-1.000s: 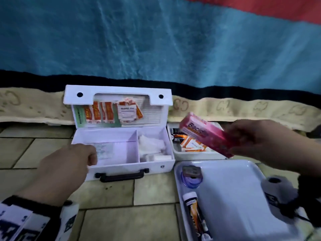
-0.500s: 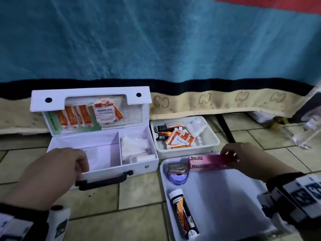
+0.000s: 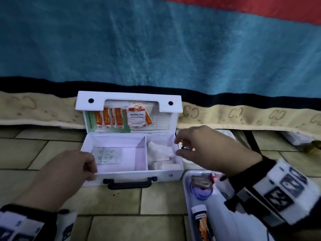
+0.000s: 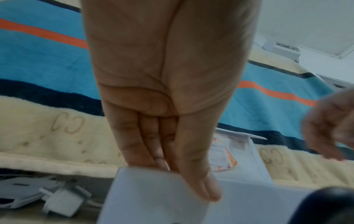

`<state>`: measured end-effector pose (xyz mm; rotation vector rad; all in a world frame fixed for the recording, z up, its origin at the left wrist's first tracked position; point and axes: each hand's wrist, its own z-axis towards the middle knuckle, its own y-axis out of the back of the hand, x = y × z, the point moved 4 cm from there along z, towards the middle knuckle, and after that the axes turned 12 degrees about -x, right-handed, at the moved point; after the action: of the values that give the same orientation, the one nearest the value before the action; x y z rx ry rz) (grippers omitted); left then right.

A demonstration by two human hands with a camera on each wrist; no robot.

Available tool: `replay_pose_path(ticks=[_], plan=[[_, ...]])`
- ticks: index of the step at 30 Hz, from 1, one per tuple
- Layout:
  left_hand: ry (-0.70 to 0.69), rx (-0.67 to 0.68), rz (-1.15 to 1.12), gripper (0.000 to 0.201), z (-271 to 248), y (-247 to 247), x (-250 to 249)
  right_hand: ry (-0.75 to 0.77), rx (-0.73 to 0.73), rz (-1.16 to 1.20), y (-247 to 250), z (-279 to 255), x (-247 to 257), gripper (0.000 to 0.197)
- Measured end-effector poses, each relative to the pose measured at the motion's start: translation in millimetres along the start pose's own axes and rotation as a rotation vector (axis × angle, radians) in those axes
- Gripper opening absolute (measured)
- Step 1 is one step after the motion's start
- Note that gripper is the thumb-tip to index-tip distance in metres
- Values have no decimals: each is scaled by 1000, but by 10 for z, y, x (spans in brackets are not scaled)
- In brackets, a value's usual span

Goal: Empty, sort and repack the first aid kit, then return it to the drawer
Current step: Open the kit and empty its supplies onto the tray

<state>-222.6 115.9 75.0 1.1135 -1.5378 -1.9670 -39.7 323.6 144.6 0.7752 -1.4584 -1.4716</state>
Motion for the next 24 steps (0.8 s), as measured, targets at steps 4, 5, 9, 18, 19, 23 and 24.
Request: replay_pose_path(ticks=[4,5,9,18,19,23,24], plan=[[43,7,-12,28,26,8,14,317,168,-93,-381,520,766,35],[48,8,-22,29,41,12,25,366,213,-156,-506,625,897,36],[28,2,-10,29,42,-4,38,500,278,-293,-1010,911,1198,35],[6,-54,-2,24,-19,31,22,398,445,-316,-1353,1056,1404,30],[6,-57,2,24,-19,27,23,399,418,-324,-1363,1062,1418,28],[4,-59,9,23,-17,29,6,445,328,-271,-1146,1057,1439,20],[10,-48,0,24,-10,29,6,445,321,-235,-1040,1057,1448,17]])
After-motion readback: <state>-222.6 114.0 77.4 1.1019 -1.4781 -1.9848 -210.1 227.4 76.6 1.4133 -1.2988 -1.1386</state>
